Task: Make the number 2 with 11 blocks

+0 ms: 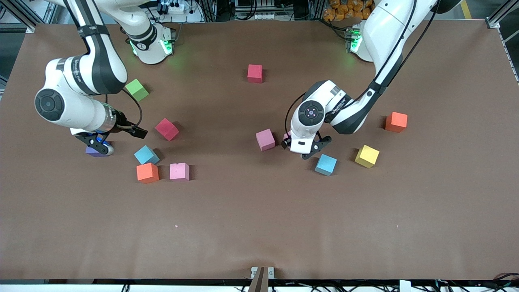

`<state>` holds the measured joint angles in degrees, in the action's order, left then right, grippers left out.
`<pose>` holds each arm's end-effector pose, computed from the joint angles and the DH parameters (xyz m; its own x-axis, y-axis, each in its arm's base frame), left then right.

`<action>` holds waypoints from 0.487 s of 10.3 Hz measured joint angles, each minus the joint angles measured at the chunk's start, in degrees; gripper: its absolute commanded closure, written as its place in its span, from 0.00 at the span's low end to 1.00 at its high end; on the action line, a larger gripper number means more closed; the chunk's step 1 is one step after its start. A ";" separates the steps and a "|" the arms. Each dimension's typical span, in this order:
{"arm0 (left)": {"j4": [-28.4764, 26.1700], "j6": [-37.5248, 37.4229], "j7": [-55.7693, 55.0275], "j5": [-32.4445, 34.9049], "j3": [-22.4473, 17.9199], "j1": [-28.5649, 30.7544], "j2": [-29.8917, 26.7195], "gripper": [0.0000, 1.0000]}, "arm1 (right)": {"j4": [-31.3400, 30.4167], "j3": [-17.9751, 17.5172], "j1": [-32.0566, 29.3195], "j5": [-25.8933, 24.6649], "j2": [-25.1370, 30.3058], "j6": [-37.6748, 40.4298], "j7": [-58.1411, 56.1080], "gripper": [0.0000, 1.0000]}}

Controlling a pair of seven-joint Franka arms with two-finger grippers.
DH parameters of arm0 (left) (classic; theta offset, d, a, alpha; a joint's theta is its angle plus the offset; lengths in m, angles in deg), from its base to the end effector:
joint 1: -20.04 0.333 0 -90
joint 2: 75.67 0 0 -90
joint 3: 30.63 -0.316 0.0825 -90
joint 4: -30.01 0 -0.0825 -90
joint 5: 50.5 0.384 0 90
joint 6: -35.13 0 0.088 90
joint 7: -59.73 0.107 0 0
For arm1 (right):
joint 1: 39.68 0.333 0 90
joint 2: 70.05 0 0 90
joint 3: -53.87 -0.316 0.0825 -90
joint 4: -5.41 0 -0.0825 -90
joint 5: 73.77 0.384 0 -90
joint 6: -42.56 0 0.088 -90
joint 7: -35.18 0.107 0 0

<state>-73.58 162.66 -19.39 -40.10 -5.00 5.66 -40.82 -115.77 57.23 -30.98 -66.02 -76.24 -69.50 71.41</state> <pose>0.5035 -0.3914 0.2235 0.8036 0.5782 -0.1410 0.5708 -0.8159 -0.0925 0.5252 0.0583 0.3448 0.7835 -0.5575 -0.2744 -0.5603 -0.8248 0.0760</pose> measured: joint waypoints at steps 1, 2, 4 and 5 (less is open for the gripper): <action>-0.07 0.75 0.00 0.00 -0.07 0.00 0.39 0.00 | -1.84 0.16 -1.15 1.76 -0.11 -1.90 0.01 0.00; -0.12 1.42 0.00 0.00 -0.10 0.01 0.81 0.00 | -3.92 0.22 -2.09 2.76 -0.11 -4.11 0.01 0.00; -0.85 3.78 -0.05 0.00 -0.26 0.06 1.38 0.21 | -7.01 0.26 -2.36 5.58 -0.10 -7.47 0.04 0.00; -1.33 4.68 -0.06 0.00 -0.34 0.14 1.45 0.43 | -7.99 0.25 -2.36 6.14 -0.10 -8.97 0.08 0.00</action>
<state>-74.91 167.34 -19.44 -40.10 -5.34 5.79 -39.37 -123.76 57.48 -33.34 -59.88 -76.33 -78.47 71.49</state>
